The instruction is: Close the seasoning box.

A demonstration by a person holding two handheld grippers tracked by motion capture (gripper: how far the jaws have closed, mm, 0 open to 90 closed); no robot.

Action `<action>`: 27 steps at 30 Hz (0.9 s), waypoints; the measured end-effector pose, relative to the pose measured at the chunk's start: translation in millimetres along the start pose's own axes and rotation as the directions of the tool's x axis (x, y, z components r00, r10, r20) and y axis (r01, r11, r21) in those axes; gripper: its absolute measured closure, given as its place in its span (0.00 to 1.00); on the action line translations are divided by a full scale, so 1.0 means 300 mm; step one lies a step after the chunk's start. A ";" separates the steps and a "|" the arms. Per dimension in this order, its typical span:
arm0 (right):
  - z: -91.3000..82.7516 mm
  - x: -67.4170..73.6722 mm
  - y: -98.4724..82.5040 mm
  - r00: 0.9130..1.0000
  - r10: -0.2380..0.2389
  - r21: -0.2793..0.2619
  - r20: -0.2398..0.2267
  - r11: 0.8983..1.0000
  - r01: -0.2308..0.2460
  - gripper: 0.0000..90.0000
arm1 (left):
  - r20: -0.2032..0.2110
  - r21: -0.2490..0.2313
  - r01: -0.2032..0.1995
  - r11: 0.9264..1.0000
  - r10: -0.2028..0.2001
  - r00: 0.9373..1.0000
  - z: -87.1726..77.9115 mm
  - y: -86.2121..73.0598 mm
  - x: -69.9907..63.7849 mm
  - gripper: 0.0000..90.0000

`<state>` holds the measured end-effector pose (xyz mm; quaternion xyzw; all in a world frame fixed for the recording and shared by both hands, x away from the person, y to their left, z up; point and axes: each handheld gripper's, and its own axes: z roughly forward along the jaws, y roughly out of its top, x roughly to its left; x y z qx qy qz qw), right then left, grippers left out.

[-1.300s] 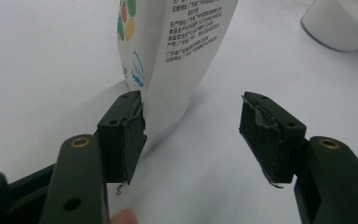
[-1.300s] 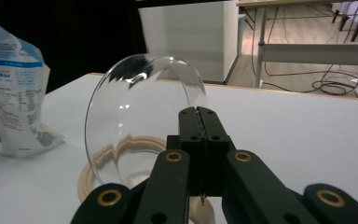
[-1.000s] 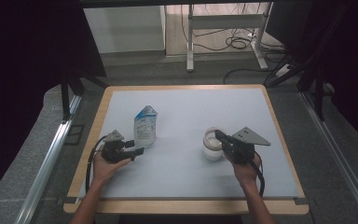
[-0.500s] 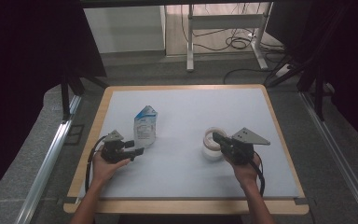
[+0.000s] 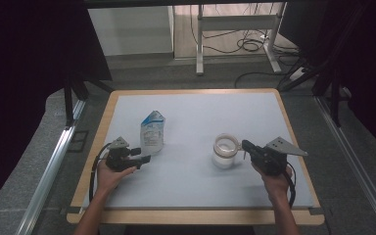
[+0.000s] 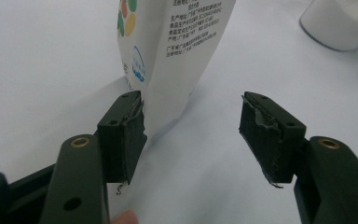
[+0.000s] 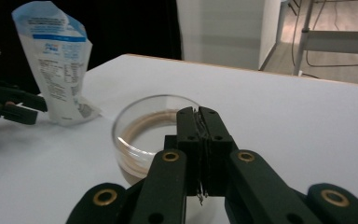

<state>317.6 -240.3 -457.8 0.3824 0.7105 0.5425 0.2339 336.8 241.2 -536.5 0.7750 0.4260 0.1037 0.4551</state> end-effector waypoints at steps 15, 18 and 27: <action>-0.048 -0.149 -0.120 0.997 0.030 0.101 0.072 0.994 -0.037 0.69 | 0.002 0.004 0.001 1.000 -0.001 1.000 0.003 -0.003 0.001 0.44; -0.045 -0.165 -0.146 0.997 0.021 0.139 0.076 0.990 -0.031 0.62 | 0.004 0.002 0.001 1.000 -0.001 1.000 0.003 -0.003 0.001 0.44; -0.022 -0.196 -0.201 0.996 0.009 0.211 0.090 0.977 -0.028 0.50 | 0.006 0.006 0.003 1.000 -0.003 1.000 0.005 -0.006 0.002 0.44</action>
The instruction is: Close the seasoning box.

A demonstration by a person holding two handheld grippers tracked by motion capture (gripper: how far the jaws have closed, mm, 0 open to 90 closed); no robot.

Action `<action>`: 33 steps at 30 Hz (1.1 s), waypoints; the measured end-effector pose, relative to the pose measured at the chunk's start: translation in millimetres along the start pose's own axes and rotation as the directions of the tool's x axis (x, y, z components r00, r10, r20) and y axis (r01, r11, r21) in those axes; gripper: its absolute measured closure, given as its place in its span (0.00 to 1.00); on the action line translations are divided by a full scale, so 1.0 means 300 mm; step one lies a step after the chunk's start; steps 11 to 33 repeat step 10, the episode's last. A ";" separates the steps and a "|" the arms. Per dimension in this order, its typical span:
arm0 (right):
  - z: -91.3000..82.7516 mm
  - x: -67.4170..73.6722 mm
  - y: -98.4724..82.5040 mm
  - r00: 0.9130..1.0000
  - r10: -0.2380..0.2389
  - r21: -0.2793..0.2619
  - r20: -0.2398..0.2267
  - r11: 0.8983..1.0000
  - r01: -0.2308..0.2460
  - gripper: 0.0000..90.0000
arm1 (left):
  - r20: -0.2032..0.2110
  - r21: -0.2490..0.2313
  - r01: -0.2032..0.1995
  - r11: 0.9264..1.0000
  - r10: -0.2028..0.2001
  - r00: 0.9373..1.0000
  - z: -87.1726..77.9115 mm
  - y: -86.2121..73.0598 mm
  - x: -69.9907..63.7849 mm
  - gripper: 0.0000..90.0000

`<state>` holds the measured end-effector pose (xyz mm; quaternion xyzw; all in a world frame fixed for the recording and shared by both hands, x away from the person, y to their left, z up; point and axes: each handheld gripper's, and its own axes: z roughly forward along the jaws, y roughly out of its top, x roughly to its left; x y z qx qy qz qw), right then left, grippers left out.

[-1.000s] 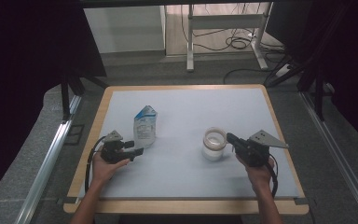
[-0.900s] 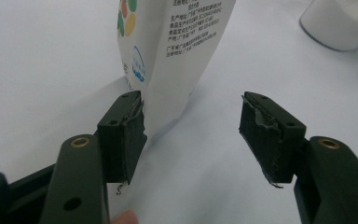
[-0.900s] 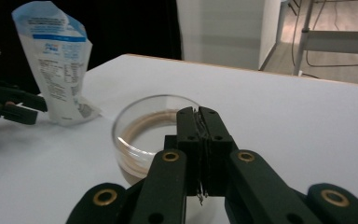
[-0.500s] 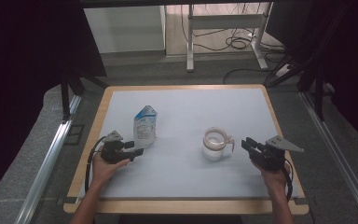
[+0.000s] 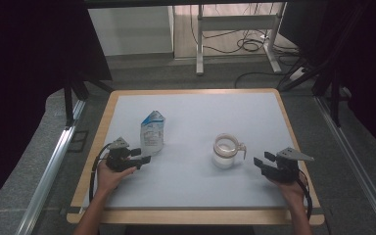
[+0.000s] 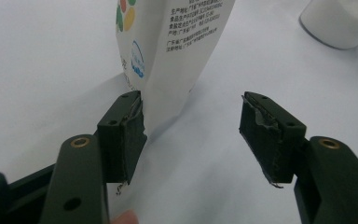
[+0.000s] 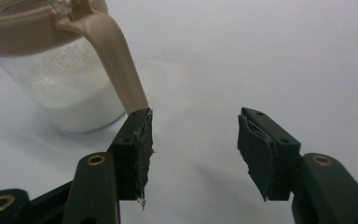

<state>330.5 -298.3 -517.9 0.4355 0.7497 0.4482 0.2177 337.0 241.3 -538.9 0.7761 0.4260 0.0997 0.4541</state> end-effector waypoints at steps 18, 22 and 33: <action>-0.003 -0.009 -0.001 1.000 0.003 -0.005 0.007 1.000 -0.003 0.46 | -0.005 0.007 0.006 1.000 -0.006 1.000 0.001 -0.002 -0.002 0.43; -0.003 -0.009 -0.001 1.000 0.003 -0.005 0.007 1.000 -0.003 0.46 | -0.005 0.007 0.006 1.000 -0.006 1.000 0.001 -0.002 -0.002 0.43; -0.003 -0.009 -0.001 1.000 0.003 -0.005 0.007 1.000 -0.003 0.46 | -0.005 0.007 0.006 1.000 -0.006 1.000 0.001 -0.002 -0.002 0.43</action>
